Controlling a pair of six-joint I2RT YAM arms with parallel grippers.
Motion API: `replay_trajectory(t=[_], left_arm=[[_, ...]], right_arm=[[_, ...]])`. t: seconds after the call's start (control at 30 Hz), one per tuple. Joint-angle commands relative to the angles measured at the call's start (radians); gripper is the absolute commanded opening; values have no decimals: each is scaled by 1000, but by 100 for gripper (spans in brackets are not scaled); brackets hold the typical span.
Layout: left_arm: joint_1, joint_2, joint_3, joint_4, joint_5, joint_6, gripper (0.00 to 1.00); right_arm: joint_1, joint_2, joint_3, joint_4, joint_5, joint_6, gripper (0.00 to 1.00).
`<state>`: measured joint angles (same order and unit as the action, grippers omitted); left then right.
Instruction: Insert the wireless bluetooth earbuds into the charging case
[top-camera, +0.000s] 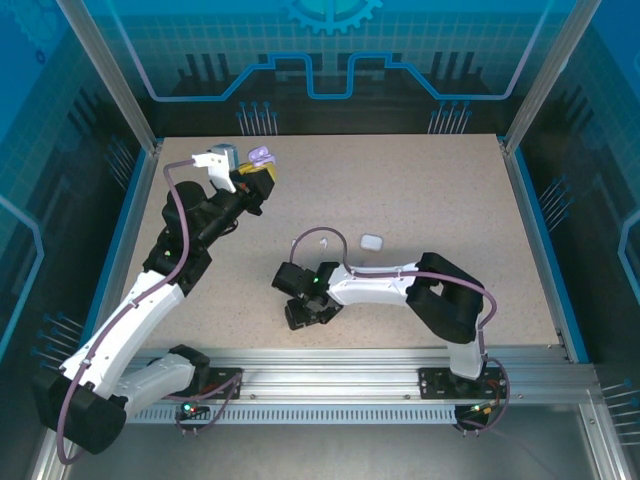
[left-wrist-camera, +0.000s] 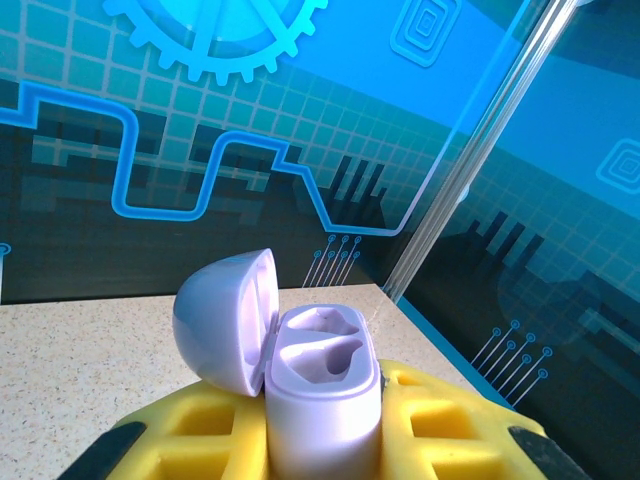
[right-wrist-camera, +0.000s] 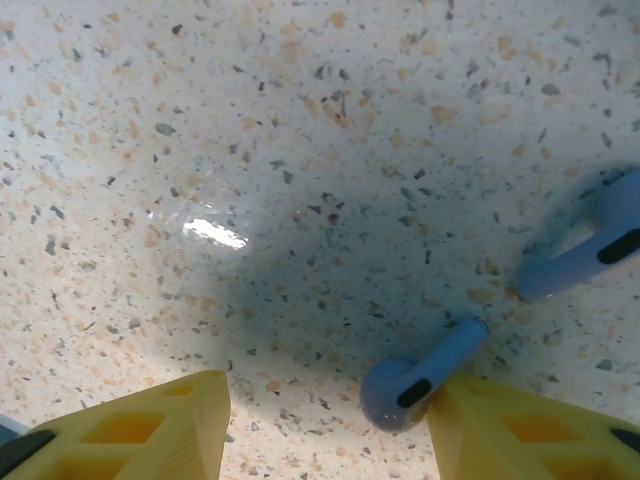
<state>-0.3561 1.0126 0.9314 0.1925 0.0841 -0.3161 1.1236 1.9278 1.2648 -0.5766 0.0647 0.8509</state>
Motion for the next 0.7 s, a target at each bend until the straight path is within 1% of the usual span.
replay_trajectory(t=[0.0, 0.23, 0.5, 0.67], left_arm=[[9, -22, -8, 35, 16, -14, 0], [10, -25, -6, 33, 16, -14, 0], [9, -23, 5, 28, 18, -13, 0], [9, -27, 9, 24, 19, -11, 0]], right_arm=[[33, 47, 29, 30, -73, 18, 54], [40, 70, 101, 61, -122, -3, 53], [18, -29, 85, 17, -52, -60, 50], [-15, -23, 93, 12, -31, -130, 50]])
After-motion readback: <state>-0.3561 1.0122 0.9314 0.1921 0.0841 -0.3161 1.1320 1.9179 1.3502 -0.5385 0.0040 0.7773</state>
